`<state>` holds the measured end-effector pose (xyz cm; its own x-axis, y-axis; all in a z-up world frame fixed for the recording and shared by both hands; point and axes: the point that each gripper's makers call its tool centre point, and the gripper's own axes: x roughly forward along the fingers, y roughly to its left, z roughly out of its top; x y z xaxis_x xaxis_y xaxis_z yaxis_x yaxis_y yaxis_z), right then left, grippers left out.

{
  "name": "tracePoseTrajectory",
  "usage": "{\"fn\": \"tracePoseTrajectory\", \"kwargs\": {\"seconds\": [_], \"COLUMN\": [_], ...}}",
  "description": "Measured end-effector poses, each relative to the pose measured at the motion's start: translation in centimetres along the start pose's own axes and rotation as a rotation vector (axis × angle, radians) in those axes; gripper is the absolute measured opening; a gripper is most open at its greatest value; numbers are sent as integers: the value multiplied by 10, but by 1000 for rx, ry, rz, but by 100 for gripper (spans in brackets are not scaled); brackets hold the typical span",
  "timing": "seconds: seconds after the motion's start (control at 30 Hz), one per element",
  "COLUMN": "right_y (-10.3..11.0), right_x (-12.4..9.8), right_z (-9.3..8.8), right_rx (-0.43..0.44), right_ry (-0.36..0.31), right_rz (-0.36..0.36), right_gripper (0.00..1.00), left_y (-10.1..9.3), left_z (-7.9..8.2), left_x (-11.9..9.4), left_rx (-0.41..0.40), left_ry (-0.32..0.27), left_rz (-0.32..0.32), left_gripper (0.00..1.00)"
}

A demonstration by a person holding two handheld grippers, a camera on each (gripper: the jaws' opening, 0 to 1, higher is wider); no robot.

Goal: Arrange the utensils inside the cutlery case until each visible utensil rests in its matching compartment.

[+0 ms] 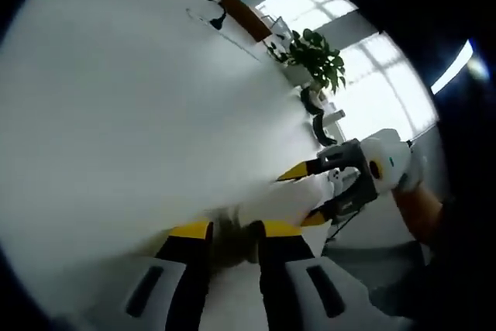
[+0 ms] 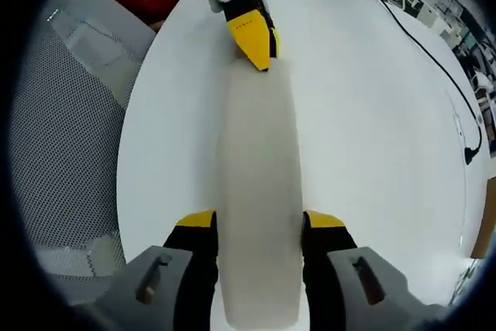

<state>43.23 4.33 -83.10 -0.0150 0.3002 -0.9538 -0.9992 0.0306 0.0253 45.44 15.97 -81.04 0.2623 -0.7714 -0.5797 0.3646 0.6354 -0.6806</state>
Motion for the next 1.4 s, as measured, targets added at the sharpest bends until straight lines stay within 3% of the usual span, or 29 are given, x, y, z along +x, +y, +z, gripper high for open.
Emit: {"fn": "tracePoseTrajectory", "kwargs": {"seconds": [0.1,0.2,0.3,0.37,0.43,0.5,0.57,0.73,0.8,0.83,0.87,0.9,0.93,0.97,1.03,1.17,1.3,1.37,1.4], "right_y": [-3,-2,-16,-16,-16,-12,-6,1,3,4,4,3,4,2,2,6,3,2,12], "right_x": [-9,-31,-60,-74,-80,-80,-75,-66,-63,-62,-62,-63,-64,-62,-62,-60,-57,-56,-56], "right_z": [-14,-17,-25,-37,-49,-62,-70,-68,-72,-75,-73,-73,-78,-76,-77,-82,-83,-84,-83], "right_rx": [27,141,299,342,370,375,396,393,389,379,374,367,376,383,391,388,366,415,382], "right_ry": [15,-77,-209,-254,-258,-230,-192,-150,-105,-77,-83,-80,-47,-58,-44,70,91,108,121], "right_rz": [-16,-21,-126,-182,-219,-237,-214,-189,-177,-173,-180,-183,-181,-181,-178,-173,-185,-163,-80], "right_gripper": [52,40,37,27,15,0,0,0,0,0,0,0,0,0,0,0,0,0,0], "left_y": [-5,-2,-5,-7,-10,-14,-22,-32,-28,-21,-18,-24,-24,-23,-24,-24,-22,-22,-22], "left_z": [1,1,3,5,10,17,20,17,7,-1,-3,1,-4,-6,-5,-5,-2,-2,-1], "left_x": [2,1,-2,-7,-11,-13,-12,-5,-3,-5,-4,0,-2,-2,1,3,5,5,7], "left_rx": [-13,-18,51,57,63,106,135,214,261,312,371,430,394,400,436,487,522,534,532], "left_ry": [11,17,3,-2,-9,-14,10,86,156,211,229,195,224,240,244,281,293,294,288], "left_rz": [5,14,15,15,11,19,16,38,89,149,173,143,160,159,165,199,230,237,240], "left_gripper": [22,22,19,18,18,15,9,0,0,0,0,0,0,0,0,0,0,0,0]}}
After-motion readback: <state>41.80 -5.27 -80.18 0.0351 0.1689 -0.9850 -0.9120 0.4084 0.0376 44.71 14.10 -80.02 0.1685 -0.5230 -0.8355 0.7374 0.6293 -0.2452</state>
